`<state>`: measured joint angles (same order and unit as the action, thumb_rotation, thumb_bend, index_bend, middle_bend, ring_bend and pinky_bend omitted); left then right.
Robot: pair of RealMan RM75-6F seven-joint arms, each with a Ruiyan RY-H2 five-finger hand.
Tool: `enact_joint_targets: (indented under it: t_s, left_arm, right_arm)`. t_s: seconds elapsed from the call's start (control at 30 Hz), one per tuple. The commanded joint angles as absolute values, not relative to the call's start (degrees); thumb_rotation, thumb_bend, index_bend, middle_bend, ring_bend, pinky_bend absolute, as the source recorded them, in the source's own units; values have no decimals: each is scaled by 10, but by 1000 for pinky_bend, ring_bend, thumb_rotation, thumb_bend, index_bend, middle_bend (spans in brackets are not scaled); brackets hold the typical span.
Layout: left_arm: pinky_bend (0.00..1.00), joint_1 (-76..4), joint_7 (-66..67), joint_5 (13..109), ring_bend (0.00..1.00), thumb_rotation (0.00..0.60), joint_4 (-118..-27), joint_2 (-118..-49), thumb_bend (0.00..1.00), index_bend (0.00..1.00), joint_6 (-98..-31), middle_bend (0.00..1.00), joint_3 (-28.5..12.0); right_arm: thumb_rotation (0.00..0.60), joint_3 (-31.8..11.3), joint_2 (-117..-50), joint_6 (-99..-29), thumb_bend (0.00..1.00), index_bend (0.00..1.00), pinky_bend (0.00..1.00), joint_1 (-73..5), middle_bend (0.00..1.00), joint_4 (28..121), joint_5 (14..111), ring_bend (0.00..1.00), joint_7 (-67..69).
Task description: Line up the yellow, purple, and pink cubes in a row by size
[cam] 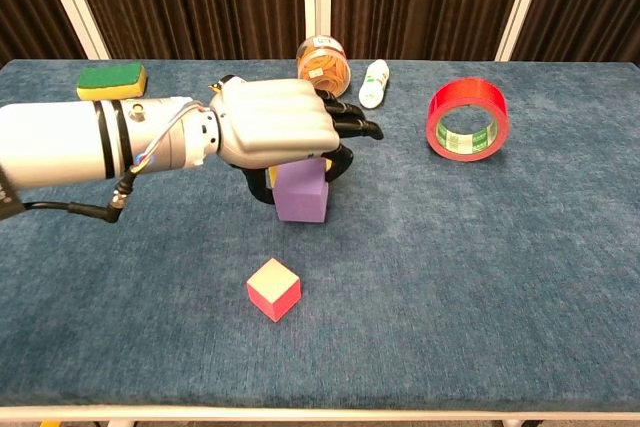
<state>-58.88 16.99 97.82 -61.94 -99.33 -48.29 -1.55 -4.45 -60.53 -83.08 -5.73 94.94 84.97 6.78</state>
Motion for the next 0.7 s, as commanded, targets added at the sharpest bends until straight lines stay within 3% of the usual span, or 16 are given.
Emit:
enact_joint_targets:
  t_s: [0.03, 0.7]
  left_arm:
    - [221, -591, 171, 977, 108, 600, -606, -1000, 244, 540, -481, 151, -9]
    - [212, -593, 161, 971, 107, 600, -560, -1022, 228, 504, -488, 147, 6]
  right_arm:
    - [600, -45, -606, -829, 165, 0, 0, -58, 54, 949, 849, 0, 68]
    - [600, -44, -606, -831, 164, 0, 0, -55, 54, 950, 847, 0, 65]
